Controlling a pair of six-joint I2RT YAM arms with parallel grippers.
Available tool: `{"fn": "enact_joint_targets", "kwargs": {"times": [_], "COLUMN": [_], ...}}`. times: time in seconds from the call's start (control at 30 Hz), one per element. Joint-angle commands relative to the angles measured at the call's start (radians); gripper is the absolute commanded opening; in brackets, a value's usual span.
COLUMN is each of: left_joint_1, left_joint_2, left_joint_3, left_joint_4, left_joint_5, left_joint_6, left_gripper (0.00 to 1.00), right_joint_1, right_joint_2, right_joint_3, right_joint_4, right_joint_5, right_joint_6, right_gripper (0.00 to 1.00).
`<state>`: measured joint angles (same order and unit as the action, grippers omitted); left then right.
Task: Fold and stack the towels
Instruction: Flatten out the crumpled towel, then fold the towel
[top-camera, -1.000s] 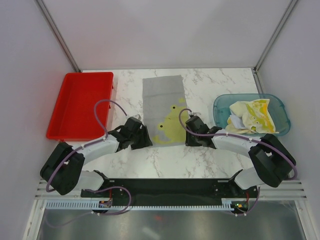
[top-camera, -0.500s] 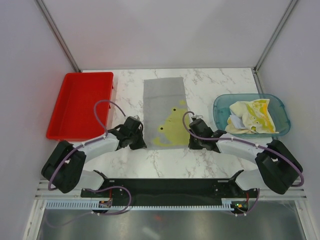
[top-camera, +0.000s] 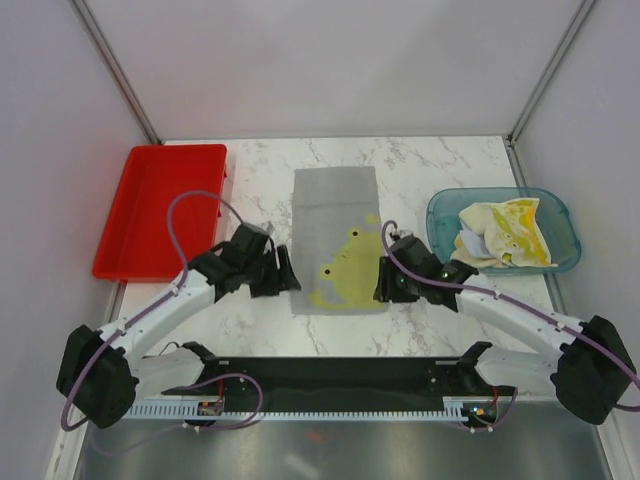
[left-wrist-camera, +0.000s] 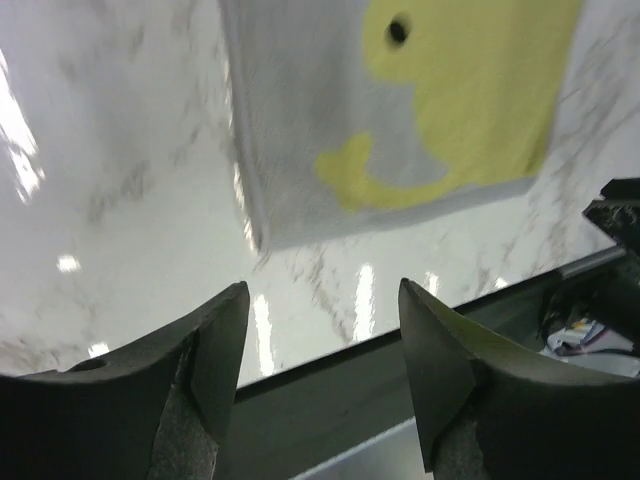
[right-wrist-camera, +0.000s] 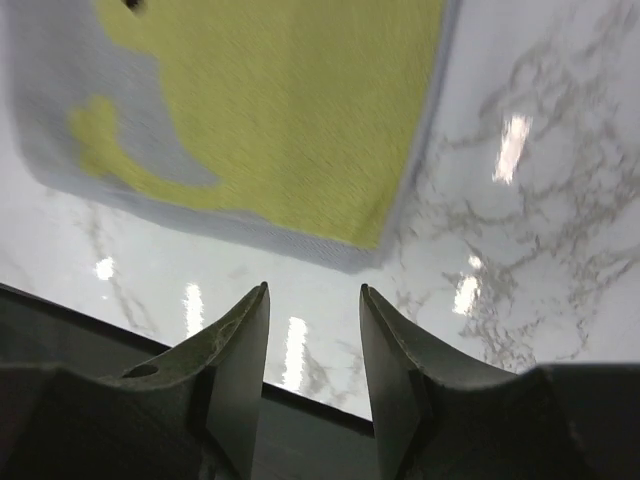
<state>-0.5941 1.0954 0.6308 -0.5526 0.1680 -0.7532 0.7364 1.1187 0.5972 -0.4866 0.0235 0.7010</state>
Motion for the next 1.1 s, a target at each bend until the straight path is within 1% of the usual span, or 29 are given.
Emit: {"fn": "enact_joint_targets", "kwargs": {"times": [0.0, 0.03, 0.07, 0.1, 0.13, 0.17, 0.2, 0.23, 0.27, 0.3, 0.33, 0.37, 0.4, 0.43, 0.47, 0.5, 0.53, 0.57, 0.63, 0.7, 0.73, 0.8, 0.9, 1.07], "left_joint_1": [0.052, 0.074, 0.100, 0.140, 0.161, 0.181, 0.213, 0.229, 0.256, 0.267, 0.280, 0.289, 0.304, 0.310, 0.315, 0.320, 0.323, 0.327, 0.330, 0.330, 0.332, 0.335, 0.352, 0.376], "left_joint_2": [0.054, 0.093, 0.144, 0.231, 0.289, 0.337, 0.383, 0.491, 0.539, 0.601, 0.650, 0.749, 0.794, 0.835, 0.925, 0.967, 1.016, 1.096, 1.173, 1.262, 1.282, 1.337, 1.373, 1.419], "left_joint_3": [0.280, 0.346, 0.474, 0.534, 0.593, 0.704, 0.752, 0.800, 0.890, 0.936, 0.981, 1.063, 1.102, 1.179, 1.214, 1.250, 1.286, 1.352, 1.415, 1.490, 1.530, 1.558, 1.584, 1.597], "left_joint_4": [-0.013, -0.013, 0.005, 0.016, 0.023, 0.031, 0.051, 0.056, 0.062, 0.065, 0.066, 0.065, 0.066, 0.068, 0.068, 0.068, 0.068, 0.069, 0.068, 0.069, 0.069, 0.074, 0.097, 0.146], "left_joint_5": [-0.126, -0.148, -0.153, -0.154, -0.156, -0.151, -0.144, -0.139, -0.116, -0.104, -0.090, -0.079, -0.068, -0.070, -0.068, -0.070, -0.068, -0.052, -0.029, -0.009, -0.002, -0.016, -0.012, 0.030], "left_joint_6": [0.122, 0.183, 0.216, 0.279, 0.304, 0.330, 0.368, 0.385, 0.399, 0.420, 0.429, 0.434, 0.445, 0.452, 0.457, 0.466, 0.469, 0.472, 0.479, 0.477, 0.480, 0.476, 0.444, 0.404], "left_gripper": [0.69, 0.69, 0.67, 0.67, 0.66, 0.66, 0.66, 0.66, 0.66, 0.66, 0.65, 0.65, 0.65, 0.65, 0.64, 0.64, 0.64, 0.64, 0.62, 0.62, 0.62, 0.63, 0.63, 0.62], "right_joint_1": [-0.063, -0.090, -0.123, -0.185, -0.216, -0.247, -0.302, -0.325, -0.345, -0.382, -0.394, -0.408, -0.423, -0.428, -0.436, -0.449, -0.459, -0.466, -0.485, -0.499, -0.500, -0.505, -0.514, -0.517], "right_joint_2": [0.035, 0.071, 0.160, 0.209, 0.311, 0.367, 0.424, 0.535, 0.591, 0.645, 0.746, 0.789, 0.832, 0.908, 0.944, 0.978, 1.042, 1.073, 1.162, 1.214, 1.256, 1.285, 1.328, 1.375], "right_joint_3": [0.276, 0.330, 0.386, 0.489, 0.544, 0.659, 0.723, 0.783, 0.899, 0.953, 1.005, 1.051, 1.134, 1.171, 1.205, 1.261, 1.288, 1.334, 1.371, 1.423, 1.434, 1.443, 1.446, 1.451], "right_joint_4": [-0.038, -0.024, -0.014, 0.024, 0.043, 0.051, 0.051, 0.051, 0.049, 0.048, 0.049, 0.049, 0.055, 0.062, 0.068, 0.081, 0.091, 0.101, 0.129, 0.158, 0.175, 0.230, 0.304, 0.353], "right_joint_5": [0.024, 0.029, 0.026, 0.021, -0.005, -0.010, -0.004, 0.001, -0.013, -0.022, -0.048, -0.060, -0.059, -0.056, -0.050, -0.045, -0.049, -0.060, -0.077, -0.105, -0.146, -0.161, -0.200, -0.195], "right_joint_6": [-0.063, -0.130, -0.168, -0.208, -0.289, -0.319, -0.348, -0.371, -0.411, -0.426, -0.437, -0.449, -0.471, -0.478, -0.480, -0.468, -0.460, -0.454, -0.431, -0.426, -0.423, -0.419, -0.385, -0.347], "right_gripper": [0.49, 0.49, 0.49, 0.49, 0.48, 0.47, 0.47, 0.47, 0.47, 0.47, 0.47, 0.47, 0.47, 0.47, 0.47, 0.47, 0.48, 0.48, 0.49, 0.49, 0.50, 0.50, 0.49, 0.49]}}
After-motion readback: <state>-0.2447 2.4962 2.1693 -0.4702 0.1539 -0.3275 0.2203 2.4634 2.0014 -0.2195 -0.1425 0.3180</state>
